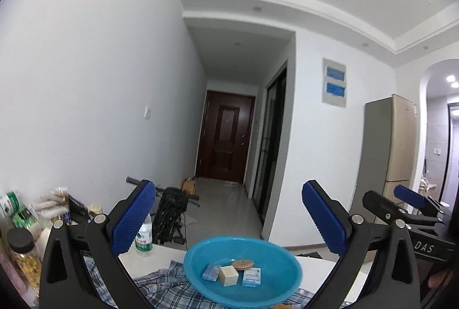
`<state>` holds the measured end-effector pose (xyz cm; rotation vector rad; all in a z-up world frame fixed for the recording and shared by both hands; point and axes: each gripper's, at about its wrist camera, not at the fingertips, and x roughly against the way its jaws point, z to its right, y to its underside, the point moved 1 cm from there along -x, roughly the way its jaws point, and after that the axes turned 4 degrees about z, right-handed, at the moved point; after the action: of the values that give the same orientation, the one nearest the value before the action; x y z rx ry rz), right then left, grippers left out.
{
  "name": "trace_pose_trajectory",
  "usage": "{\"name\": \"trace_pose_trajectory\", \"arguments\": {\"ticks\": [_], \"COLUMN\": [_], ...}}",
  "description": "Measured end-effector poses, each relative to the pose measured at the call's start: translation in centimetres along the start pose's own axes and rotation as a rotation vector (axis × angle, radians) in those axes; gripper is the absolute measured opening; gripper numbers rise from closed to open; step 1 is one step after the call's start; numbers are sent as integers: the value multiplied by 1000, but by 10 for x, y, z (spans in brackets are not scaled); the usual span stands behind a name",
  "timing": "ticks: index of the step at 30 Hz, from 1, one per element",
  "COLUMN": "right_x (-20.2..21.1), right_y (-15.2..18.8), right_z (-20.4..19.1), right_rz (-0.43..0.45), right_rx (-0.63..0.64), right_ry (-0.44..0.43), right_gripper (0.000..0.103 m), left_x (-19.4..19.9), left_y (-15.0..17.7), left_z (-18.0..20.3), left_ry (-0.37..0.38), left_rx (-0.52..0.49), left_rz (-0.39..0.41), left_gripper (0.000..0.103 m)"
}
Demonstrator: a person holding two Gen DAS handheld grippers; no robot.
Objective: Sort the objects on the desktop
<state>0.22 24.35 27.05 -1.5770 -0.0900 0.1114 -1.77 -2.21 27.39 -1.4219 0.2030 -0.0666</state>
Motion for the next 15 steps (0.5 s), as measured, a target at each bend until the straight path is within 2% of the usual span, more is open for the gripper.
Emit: {"name": "trace_pose_trajectory", "arguments": {"ticks": [5,9,12,15], "right_x": [33,50,59,67], "right_y": [-7,13,37,61], "right_z": [-8,-17,-27,-37], "right_rz": [34,13,-22,-51], "right_rx": [13,19,43,74], "right_ry": [11,-2,-23,-36], "right_gripper": [103,103,103,103], "left_x": [49,76,91,95], "left_y": [-7,10,28,47], "left_z": [12,17,14,1], "left_ry": [28,61,68,72], "left_rx": [-91,-142,-130,-75], "left_rz": [35,30,16,-40], "left_gripper": [103,103,103,103]}}
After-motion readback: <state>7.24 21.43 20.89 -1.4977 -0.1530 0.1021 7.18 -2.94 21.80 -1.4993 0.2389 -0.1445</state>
